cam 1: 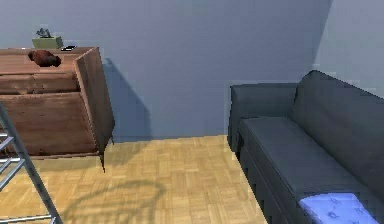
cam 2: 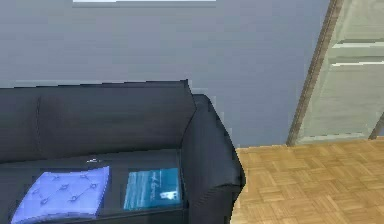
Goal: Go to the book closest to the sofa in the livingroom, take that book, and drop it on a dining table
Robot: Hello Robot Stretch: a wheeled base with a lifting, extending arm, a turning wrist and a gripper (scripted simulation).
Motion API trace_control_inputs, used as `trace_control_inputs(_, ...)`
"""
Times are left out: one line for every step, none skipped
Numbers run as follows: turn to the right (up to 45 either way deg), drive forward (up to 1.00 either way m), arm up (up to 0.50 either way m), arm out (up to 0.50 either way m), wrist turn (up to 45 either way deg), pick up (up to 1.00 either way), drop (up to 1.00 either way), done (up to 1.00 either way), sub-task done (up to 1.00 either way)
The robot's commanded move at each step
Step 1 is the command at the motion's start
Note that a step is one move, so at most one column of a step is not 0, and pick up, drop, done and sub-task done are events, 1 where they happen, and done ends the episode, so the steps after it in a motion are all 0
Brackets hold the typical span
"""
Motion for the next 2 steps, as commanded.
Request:
trace_control_inputs(-9.0, 0.0, 0.0, 0.0, 0.0, 0.0, 0.0, 0.0, 0.0)
trace_control_inputs(0.0, 0.0, 0.5, 0.0, 0.0, 0.0, 0.0, 0.0, 0.0)
